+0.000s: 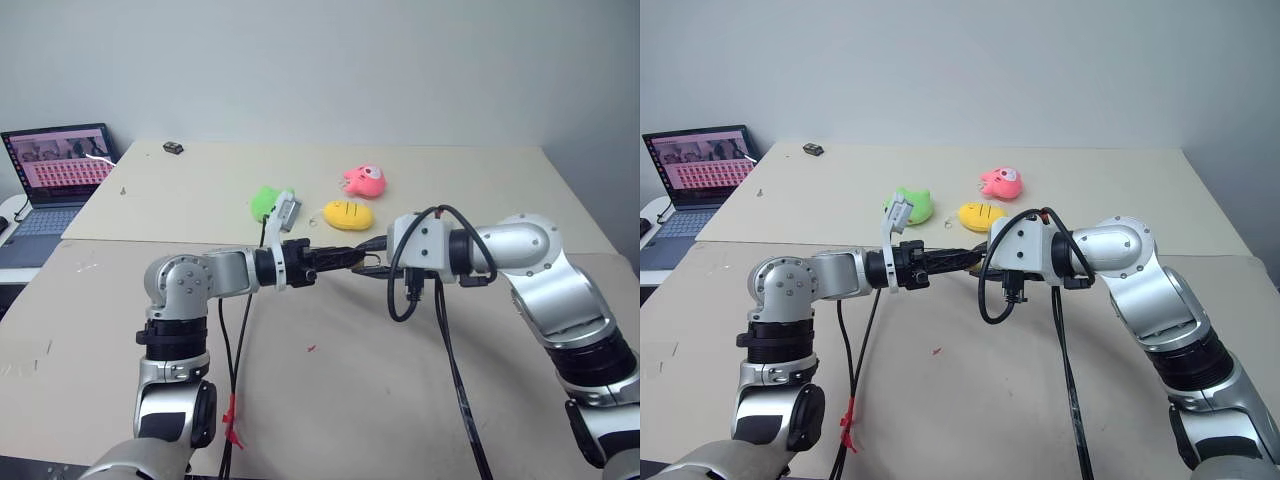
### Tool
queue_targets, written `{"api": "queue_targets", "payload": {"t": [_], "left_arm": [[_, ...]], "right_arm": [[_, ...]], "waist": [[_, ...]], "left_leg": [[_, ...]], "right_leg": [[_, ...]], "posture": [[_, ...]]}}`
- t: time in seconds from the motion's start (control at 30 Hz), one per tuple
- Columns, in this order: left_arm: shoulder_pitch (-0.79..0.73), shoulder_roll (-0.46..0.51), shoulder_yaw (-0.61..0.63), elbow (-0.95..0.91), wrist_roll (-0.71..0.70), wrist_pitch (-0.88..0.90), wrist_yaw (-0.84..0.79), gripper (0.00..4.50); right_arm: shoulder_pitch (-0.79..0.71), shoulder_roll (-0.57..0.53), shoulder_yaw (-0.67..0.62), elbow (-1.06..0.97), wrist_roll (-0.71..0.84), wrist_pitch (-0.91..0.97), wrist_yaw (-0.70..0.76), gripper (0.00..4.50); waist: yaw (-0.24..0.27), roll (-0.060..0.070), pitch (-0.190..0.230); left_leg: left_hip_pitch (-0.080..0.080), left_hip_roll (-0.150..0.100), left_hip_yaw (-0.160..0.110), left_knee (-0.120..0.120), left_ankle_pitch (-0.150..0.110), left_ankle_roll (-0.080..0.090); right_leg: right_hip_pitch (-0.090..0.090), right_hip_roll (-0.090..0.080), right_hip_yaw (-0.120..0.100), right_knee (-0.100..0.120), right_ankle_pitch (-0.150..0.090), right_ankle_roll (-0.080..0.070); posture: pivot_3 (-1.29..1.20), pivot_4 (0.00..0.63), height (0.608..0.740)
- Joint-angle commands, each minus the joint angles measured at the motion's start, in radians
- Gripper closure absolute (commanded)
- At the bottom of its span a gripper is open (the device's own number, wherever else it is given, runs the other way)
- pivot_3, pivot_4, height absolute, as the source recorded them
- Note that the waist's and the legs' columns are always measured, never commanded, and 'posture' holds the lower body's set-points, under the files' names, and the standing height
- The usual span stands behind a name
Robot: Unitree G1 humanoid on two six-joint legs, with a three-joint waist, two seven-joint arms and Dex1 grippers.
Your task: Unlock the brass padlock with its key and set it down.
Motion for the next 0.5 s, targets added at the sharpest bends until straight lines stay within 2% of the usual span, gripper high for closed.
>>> {"api": "queue_targets", "payload": {"t": [0.03, 0.13, 0.17, 0.5], "left_arm": [[-0.007, 0.012, 0.003, -0.022, -0.019, 0.001, -0.008, 3.13], [-0.002, 0.025, 0.000, -0.030, -0.040, 0.024, -0.021, 4.27], [0.000, 0.030, -0.002, -0.034, -0.046, 0.029, -0.025, 4.46], [0.000, 0.040, -0.011, -0.024, -0.050, 0.035, -0.017, 4.47]], "right_arm": [[-0.016, -0.008, -0.032, -0.024, 0.010, -0.019, -0.001, 3.60], [-0.018, -0.010, -0.032, -0.020, 0.008, -0.024, 0.000, 3.60], [-0.018, -0.010, -0.032, -0.018, 0.008, -0.026, 0.000, 3.60], [-0.021, -0.014, -0.031, -0.013, 0.006, -0.033, 0.001, 3.60]], "waist": [[0.000, 0.000, 0.000], [-0.001, 0.000, 0.000], [-0.001, 0.000, 0.000], [0.000, 0.000, 0.000]], "left_leg": [[0.000, 0.000, 0.000, 0.000, 0.000, 0.000], [0.000, 0.000, 0.000, 0.000, 0.000, 0.000], [0.000, 0.000, 0.000, 0.000, 0.000, 0.000], [0.000, -0.001, -0.001, 0.000, 0.000, 0.000]], "right_leg": [[0.000, 0.000, 0.000, 0.000, 0.000, 0.000], [0.000, 0.000, 0.000, 0.000, 0.000, 0.000], [0.000, 0.000, 0.000, 0.000, 0.000, 0.000], [0.000, -0.001, 0.000, 0.000, 0.000, 0.000]], "posture": [[0.00, 0.150, 0.657], [0.00, 0.150, 0.657], [0.00, 0.150, 0.657], [0.00, 0.150, 0.657]]}}
